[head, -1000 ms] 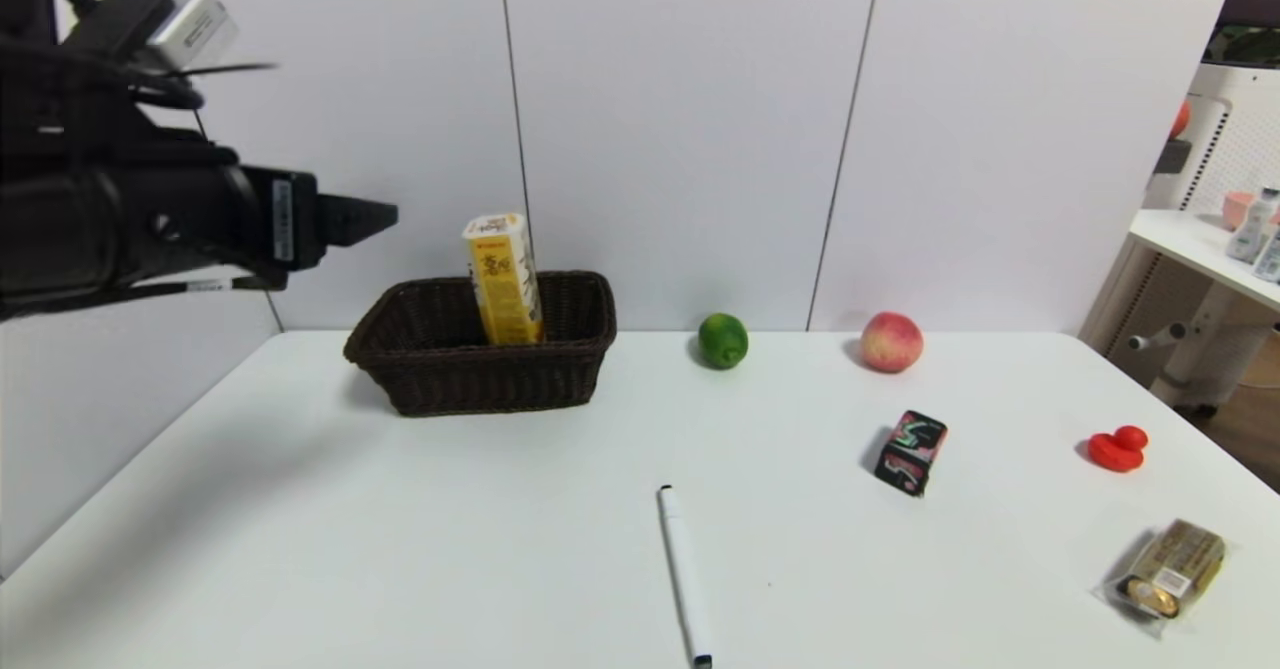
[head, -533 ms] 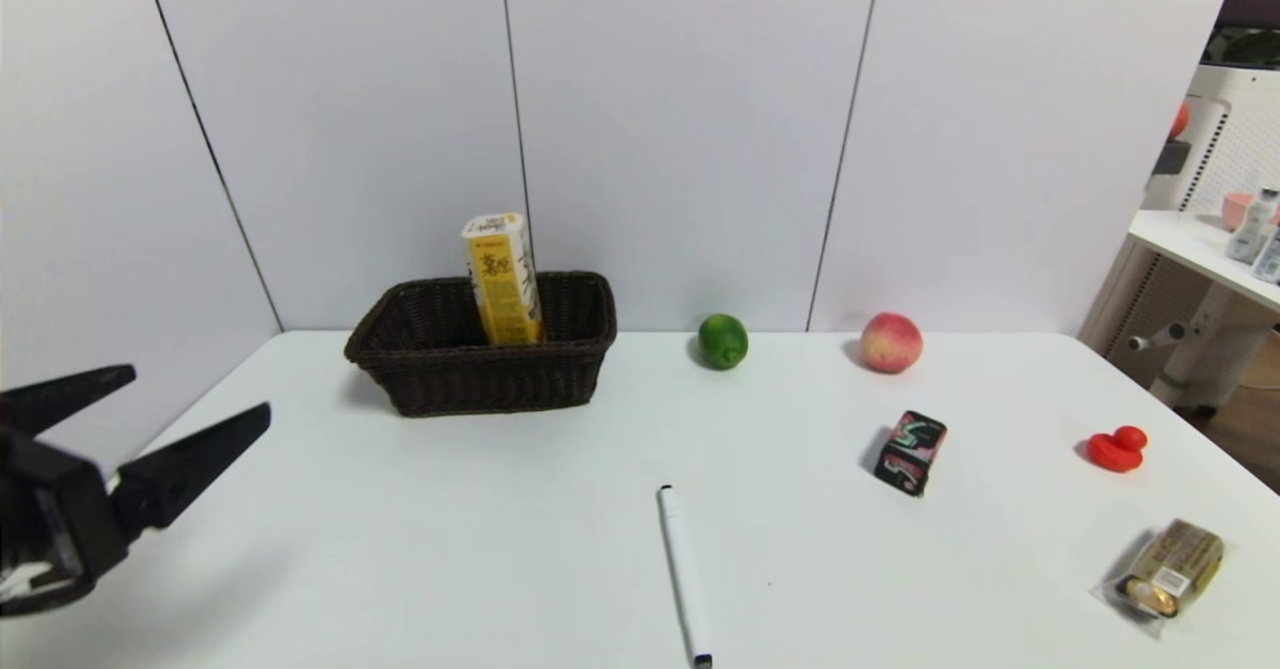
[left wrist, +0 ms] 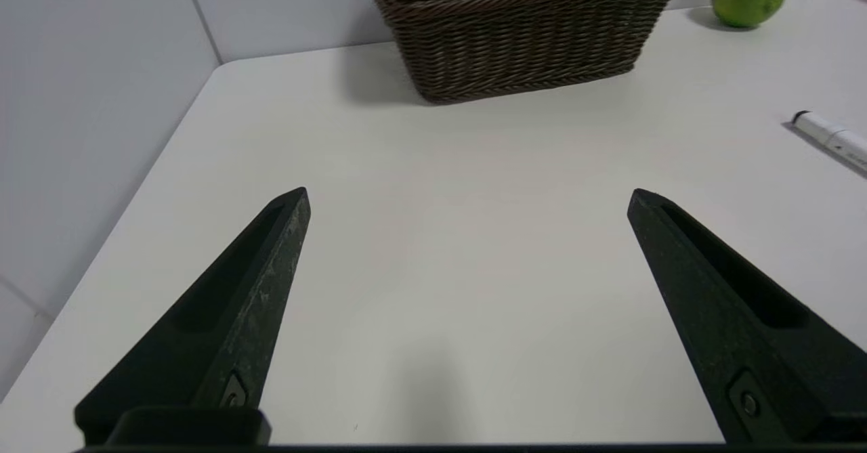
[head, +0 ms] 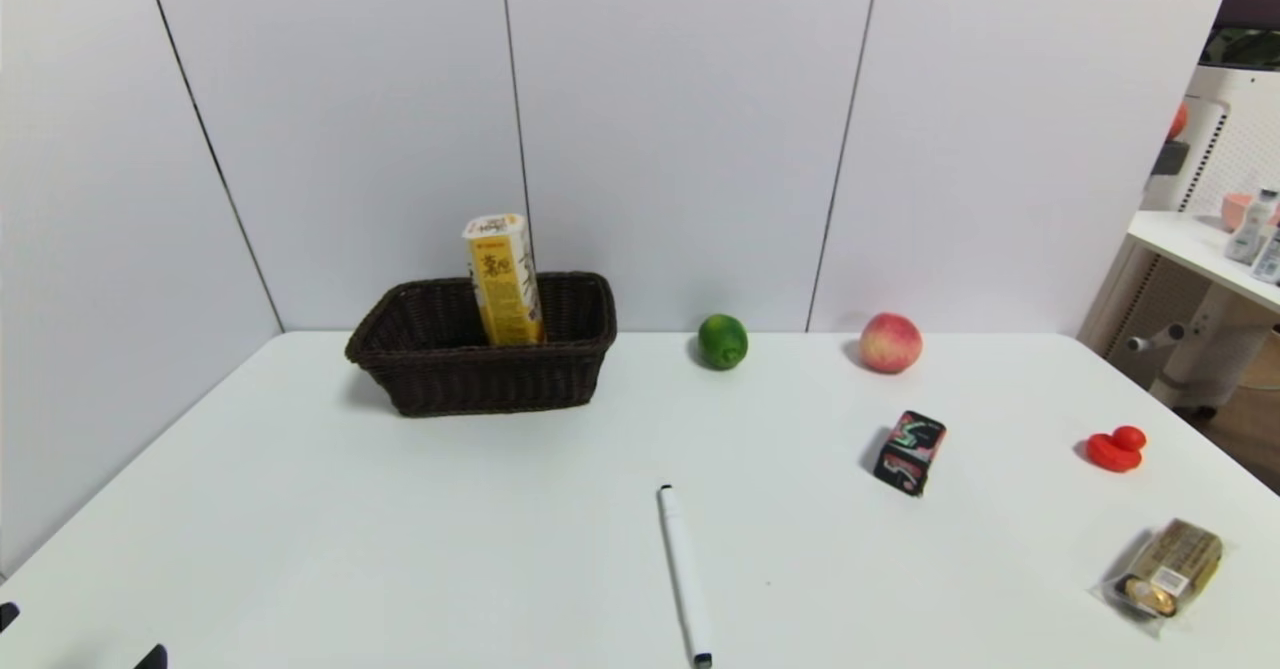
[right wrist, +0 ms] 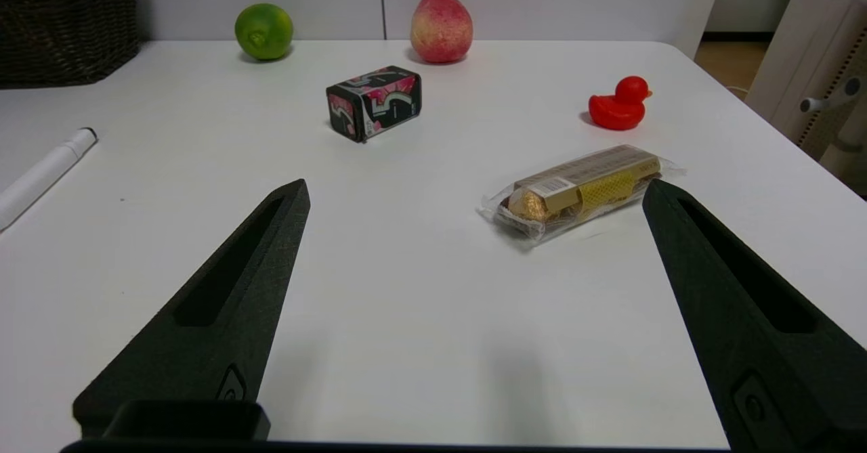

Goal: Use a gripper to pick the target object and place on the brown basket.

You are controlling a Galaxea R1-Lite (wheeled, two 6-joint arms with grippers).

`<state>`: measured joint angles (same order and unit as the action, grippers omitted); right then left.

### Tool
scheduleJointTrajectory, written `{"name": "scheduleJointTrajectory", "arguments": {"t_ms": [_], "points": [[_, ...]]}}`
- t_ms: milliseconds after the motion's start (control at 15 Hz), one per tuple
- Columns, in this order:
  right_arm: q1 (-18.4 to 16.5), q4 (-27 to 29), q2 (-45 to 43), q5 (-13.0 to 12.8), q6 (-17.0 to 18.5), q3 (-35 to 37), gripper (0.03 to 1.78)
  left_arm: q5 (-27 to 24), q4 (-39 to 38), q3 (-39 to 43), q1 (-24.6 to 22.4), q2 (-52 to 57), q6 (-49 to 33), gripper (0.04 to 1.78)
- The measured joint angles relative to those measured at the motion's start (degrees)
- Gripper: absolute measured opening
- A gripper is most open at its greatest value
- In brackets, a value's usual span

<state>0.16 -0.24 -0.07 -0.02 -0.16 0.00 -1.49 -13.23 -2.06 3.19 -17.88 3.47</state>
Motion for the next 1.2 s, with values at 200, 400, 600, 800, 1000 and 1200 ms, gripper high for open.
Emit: {"name": "scheduleJointTrajectory", "arguments": {"t_ms": [200, 400, 600, 800, 1000, 1200], "points": [[0.0, 0.0, 0.0, 0.0, 0.0, 0.0, 1.7, -0.1, 9.9, 1.5, -2.3, 11.0, 1.3, 1.69], [0.0, 0.0, 0.0, 0.0, 0.0, 0.0, 1.7, 0.2, 13.2, 2.0, -3.0, 15.9, -0.1, 1.69], [0.0, 0.0, 0.0, 0.0, 0.0, 0.0, 1.7, 1.4, 13.2, 2.0, -3.2, 17.5, -3.5, 1.69], [0.0, 0.0, 0.0, 0.0, 0.0, 0.0, 1.7, 1.4, 13.2, 2.1, -3.2, 17.9, -3.5, 1.69], [0.0, 0.0, 0.0, 0.0, -0.1, 0.0, 1.7, 1.4, 13.2, 2.1, -3.2, 18.0, -3.5, 1.69], [0.0, 0.1, 0.0, 0.0, 0.0, 0.0, 1.7, 1.4, 13.2, 2.1, -3.2, 18.0, -3.6, 1.69]]}}
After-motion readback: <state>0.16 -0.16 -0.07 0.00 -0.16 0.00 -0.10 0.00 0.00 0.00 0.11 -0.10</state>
